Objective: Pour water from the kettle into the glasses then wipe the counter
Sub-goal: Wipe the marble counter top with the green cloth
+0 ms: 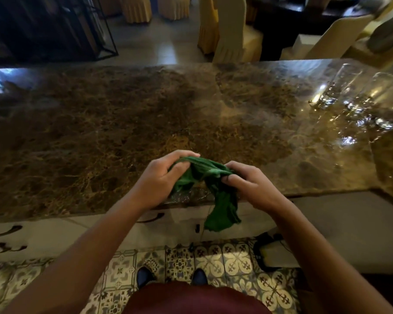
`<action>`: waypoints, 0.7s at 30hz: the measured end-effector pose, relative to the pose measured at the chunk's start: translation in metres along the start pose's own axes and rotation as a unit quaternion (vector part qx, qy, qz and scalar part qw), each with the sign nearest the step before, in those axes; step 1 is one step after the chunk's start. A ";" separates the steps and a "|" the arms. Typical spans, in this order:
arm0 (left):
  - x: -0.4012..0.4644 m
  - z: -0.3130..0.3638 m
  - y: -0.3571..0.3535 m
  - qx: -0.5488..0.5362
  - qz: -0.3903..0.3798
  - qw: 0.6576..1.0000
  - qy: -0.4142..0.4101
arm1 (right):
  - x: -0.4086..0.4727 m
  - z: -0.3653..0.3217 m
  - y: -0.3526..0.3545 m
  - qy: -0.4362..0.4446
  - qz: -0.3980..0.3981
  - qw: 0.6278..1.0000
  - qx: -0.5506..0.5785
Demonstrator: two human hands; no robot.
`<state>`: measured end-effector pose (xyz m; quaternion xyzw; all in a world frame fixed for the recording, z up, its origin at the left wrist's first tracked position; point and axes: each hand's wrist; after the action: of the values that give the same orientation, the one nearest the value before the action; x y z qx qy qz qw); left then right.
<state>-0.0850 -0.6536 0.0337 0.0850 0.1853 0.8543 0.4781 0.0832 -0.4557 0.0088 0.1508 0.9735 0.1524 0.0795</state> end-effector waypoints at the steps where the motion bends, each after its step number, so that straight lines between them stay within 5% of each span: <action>1: 0.005 0.010 0.002 -0.001 -0.006 1.000 -0.011 | -0.002 -0.003 0.005 0.000 0.001 1.000 0.030; 7: 0.051 0.077 0.022 0.147 -0.078 0.974 -0.153 | -0.009 -0.027 0.019 -0.008 0.077 0.982 0.171; 12: 0.098 0.117 0.052 0.198 -0.119 0.954 -0.193 | -0.018 -0.068 0.043 0.097 0.209 0.972 0.046; 16: 0.128 0.133 0.060 0.033 -0.159 0.973 -0.167 | 0.002 -0.094 0.052 0.143 0.346 0.920 -0.117; 21: 0.170 0.146 0.035 -0.147 -0.111 0.971 -0.155 | 0.037 -0.118 0.070 0.154 0.458 0.864 -0.142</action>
<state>-0.1554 -0.4912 0.1759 0.1238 -0.0101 0.7904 0.5999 0.0438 -0.4129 0.1377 0.5413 0.7625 0.3298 -0.1298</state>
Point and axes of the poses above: each hand's wrist, its own x-axis towards the middle knuckle, its own y-axis out of the back of the hand, z = x × y, and after that the axes turned 3 degrees about y, right-handed
